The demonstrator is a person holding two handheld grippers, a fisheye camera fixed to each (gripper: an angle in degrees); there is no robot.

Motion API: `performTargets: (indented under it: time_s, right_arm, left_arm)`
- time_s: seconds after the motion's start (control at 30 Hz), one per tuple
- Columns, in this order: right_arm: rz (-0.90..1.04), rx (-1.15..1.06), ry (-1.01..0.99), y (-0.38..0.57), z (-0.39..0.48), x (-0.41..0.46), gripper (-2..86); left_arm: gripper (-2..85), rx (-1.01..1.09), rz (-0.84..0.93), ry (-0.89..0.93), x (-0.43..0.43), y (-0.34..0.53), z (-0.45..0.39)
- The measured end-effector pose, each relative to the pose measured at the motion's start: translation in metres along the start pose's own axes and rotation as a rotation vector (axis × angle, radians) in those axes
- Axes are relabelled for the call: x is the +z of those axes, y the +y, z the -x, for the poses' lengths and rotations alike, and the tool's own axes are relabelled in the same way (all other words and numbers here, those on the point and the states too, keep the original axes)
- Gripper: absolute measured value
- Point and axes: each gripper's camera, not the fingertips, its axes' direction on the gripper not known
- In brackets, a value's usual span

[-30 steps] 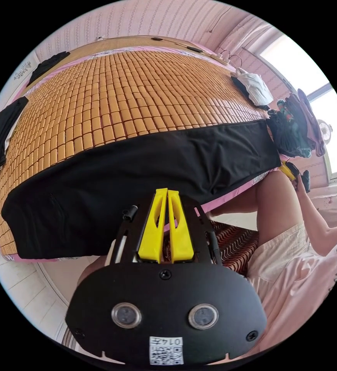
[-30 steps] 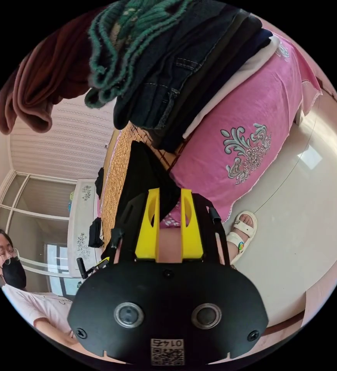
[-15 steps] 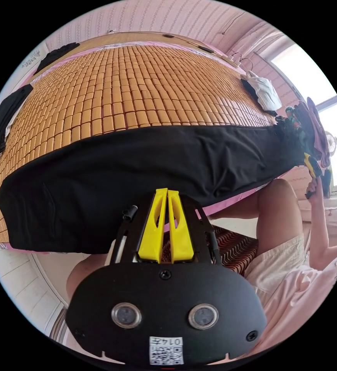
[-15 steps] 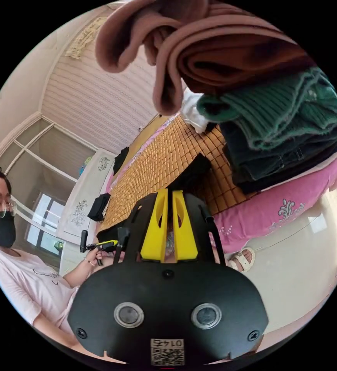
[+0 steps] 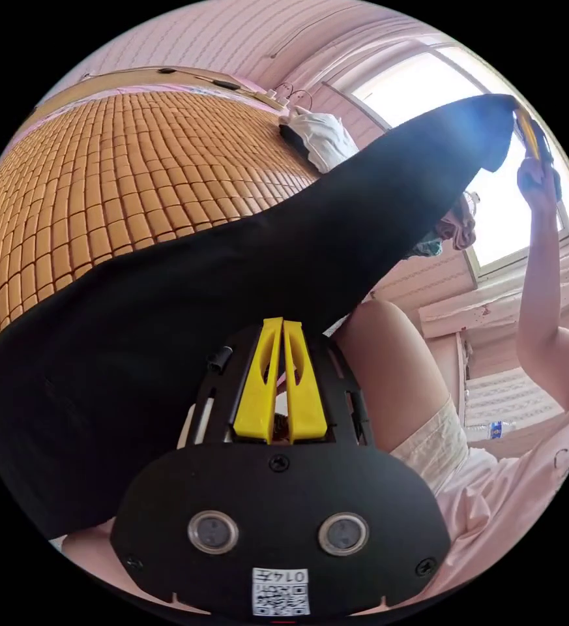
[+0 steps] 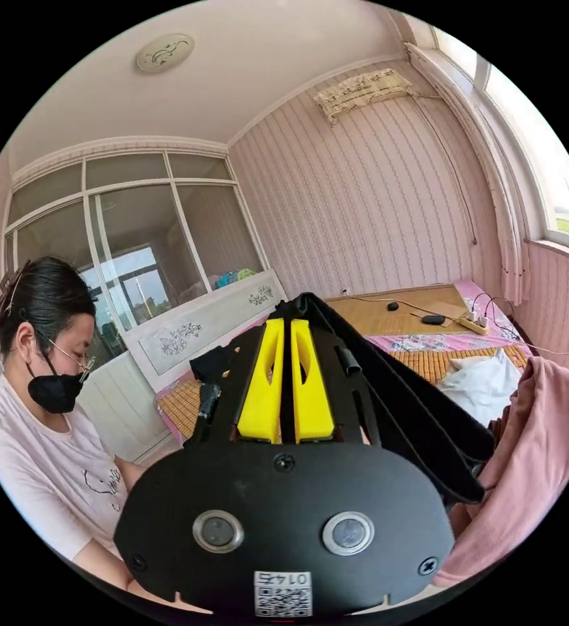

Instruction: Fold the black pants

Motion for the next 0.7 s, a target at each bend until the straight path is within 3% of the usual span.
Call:
performTargets:
  time_s: [0.1,0.2,0.27,0.37,0.53,0.7]
  right_arm:
    - [0.258,-0.08,-0.248,0.013,0.059,0.12,1.2]
    - [0.59,-0.107,-0.428,0.086,0.128,0.252,1.6]
    - [0.868,-0.072,-0.408,0.179,0.167,0.344,2.4]
    - [1.156,-0.096,-0.275,0.278,0.2,0.413,4.3]
    - [1.108,-0.196,-0.139,0.307,0.242,0.45,6.7]
    - [1.09,-0.306,-0.103,0.325,0.286,0.509,10.2]
  left_arm:
    - [-1.0,0.003,-0.061,-0.001,-0.051,0.027,-0.001]
    - [-1.0,-0.096,-0.099,-0.064,-0.113,0.075,0.025]
    - [-1.0,-0.193,-0.105,-0.114,-0.146,0.107,0.046]
    - [-1.0,-0.341,-0.132,-0.164,-0.184,0.152,0.077]
    - [-1.0,-0.425,-0.271,-0.077,-0.205,0.176,0.094]
    - [-0.8,-0.419,-0.273,-0.059,-0.202,0.17,0.1]
